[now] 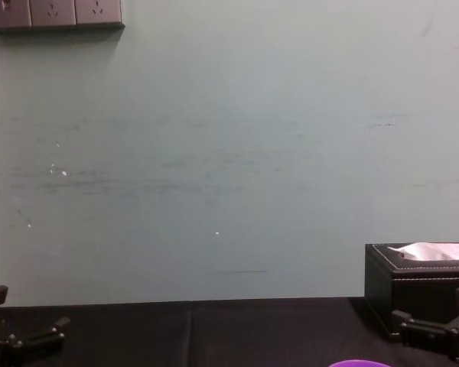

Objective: Stack the three plastic cups sequentially using one hand.

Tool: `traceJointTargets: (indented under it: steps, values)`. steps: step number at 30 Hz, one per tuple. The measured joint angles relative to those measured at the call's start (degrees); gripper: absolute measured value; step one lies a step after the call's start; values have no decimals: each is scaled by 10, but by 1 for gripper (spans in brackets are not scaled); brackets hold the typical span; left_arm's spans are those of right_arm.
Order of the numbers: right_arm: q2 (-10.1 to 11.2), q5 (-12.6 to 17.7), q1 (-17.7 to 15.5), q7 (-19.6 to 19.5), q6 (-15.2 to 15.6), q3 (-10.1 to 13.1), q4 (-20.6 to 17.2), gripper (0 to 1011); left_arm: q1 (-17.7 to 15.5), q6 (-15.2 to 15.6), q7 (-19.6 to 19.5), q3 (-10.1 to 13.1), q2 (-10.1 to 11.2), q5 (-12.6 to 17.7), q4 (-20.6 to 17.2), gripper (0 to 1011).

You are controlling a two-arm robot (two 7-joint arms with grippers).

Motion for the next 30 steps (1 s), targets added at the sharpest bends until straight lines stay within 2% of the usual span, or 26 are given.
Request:
traceJointTargets:
  steps: [30]
  values:
    - [0, 0, 0, 0, 0, 0, 0, 1003, 0, 0, 0, 0, 0, 0, 0, 1010]
